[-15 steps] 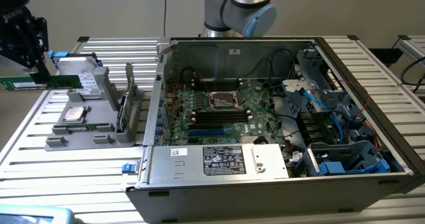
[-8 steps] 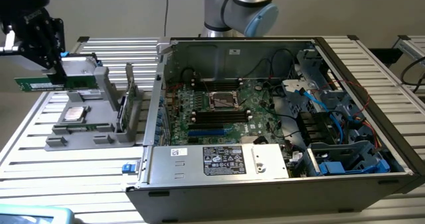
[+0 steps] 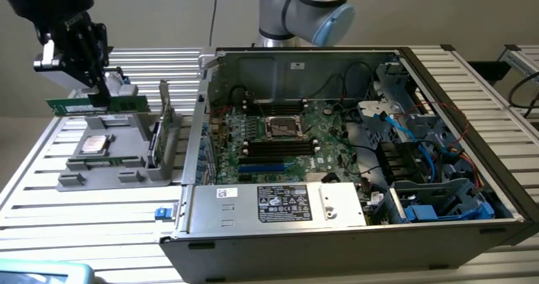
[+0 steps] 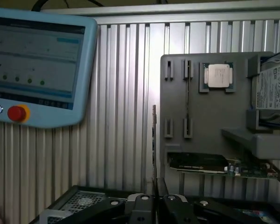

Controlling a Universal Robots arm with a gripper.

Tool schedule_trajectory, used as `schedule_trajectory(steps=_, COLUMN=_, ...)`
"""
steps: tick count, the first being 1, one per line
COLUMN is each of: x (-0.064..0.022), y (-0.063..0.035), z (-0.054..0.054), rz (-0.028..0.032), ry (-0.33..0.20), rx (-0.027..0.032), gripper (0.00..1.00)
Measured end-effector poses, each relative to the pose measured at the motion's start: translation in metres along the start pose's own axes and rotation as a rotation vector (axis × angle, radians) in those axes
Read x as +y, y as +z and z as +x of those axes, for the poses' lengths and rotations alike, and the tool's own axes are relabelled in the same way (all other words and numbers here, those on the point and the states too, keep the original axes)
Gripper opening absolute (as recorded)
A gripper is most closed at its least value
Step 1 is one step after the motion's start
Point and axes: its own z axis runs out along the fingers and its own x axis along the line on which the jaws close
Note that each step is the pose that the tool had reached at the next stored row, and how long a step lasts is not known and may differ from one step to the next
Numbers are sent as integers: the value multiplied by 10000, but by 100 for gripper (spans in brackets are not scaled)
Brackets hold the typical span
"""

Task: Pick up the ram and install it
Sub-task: 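Pick up the ram and move it above insertion slot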

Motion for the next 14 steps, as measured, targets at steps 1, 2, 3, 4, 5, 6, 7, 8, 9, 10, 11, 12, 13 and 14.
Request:
schedule_trajectory(steps=1, x=-38, y=2, z=3, rz=3, ry=1, rx=-21, gripper=13)
schedule_trajectory(steps=2, x=-81, y=3, z=6, rz=4, ry=2, rx=-43, gripper=13)
schedule_trajectory(steps=3, x=-126, y=4, z=10, rz=3, ry=3, rx=-61, gripper=13)
schedule_trajectory(steps=4, x=-171, y=6, z=13, rz=7, ry=3, rx=-80, gripper=13)
schedule_trajectory(steps=5, x=-218, y=8, z=16, rz=9, ry=4, rx=-97, gripper=13)
schedule_trajectory(steps=6, x=-260, y=9, z=19, rz=11, ry=4, rx=-111, gripper=13)
schedule_trajectory(steps=7, x=-300, y=11, z=22, rz=12, ry=6, rx=-125, gripper=13)
schedule_trajectory(steps=8, x=-328, y=12, z=24, rz=12, ry=6, rx=-134, gripper=13)
schedule_trajectory(steps=9, x=-356, y=13, z=25, rz=12, ry=5, rx=-141, gripper=13)
schedule_trajectory(steps=10, x=-393, y=14, z=27, rz=12, ry=5, rx=-149, gripper=13)
schedule_trajectory(steps=11, x=-438, y=16, z=30, rz=12, ry=5, rx=-159, gripper=13)
schedule_trajectory(steps=12, x=-483, y=17, z=32, rz=12, ry=6, rx=-171, gripper=13)
schedule_trajectory(steps=13, x=-528, y=19, z=35, rz=12, ry=7, rx=-183, gripper=13)
schedule_trajectory(steps=14, x=-573, y=20, z=39, rz=12, ry=7, rx=-193, gripper=13)
